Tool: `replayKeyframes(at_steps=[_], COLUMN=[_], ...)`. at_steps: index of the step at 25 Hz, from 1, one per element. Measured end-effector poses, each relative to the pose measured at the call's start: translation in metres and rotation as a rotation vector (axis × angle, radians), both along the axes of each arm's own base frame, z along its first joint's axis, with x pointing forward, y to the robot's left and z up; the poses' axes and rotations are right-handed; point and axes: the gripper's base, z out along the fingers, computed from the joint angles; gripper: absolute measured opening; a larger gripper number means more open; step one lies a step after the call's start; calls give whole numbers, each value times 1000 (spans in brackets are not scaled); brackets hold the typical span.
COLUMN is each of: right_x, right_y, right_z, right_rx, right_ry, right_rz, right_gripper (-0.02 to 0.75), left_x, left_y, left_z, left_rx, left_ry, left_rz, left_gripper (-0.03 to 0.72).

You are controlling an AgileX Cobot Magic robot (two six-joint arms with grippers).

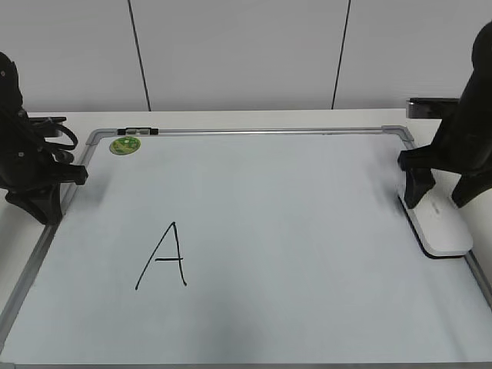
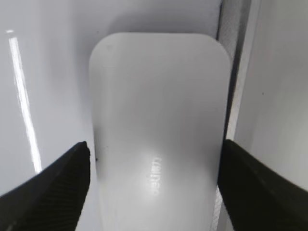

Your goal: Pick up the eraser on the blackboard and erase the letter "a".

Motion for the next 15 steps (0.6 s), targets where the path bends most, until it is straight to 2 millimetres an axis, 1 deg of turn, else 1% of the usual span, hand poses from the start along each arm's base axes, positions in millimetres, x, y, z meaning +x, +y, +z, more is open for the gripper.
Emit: replayKeyframes(at_steps=[1,2,4,6,7,8,11,14,15], right_x=[0,5,8,12,13,14,13,12,12], right_y=[0,-2,-4,-5,-6,-6,-6,-6,-6], right_z=[1,10,17,29,34,37,40,40,40], right_rx=[-2,-26,-45,-59,-61,-61,-61,-61,-61], right_ry=[-2,-11,-15,-15,-14,-12,-1,10,10], right_rz=[1,7,5,-1,-2,-3,-6,-11,-12], right_gripper=[611,611,611,611,611,611,611,611,611], left_x=[0,0,0,0,0,0,0,-1,-1], left_y=[0,0,0,0,0,1,2,2,2], left_z=[0,0,0,0,0,1,5,16,20], left_rx=[0,0,0,2,3,6,18,21,22], left_ry=[0,0,0,0,0,-4,-14,-40,-50], left_rz=[-2,-2,-1,-3,-4,-5,-14,-16,-17], left_gripper=[81,83,97,132,163,199,369,542,574])
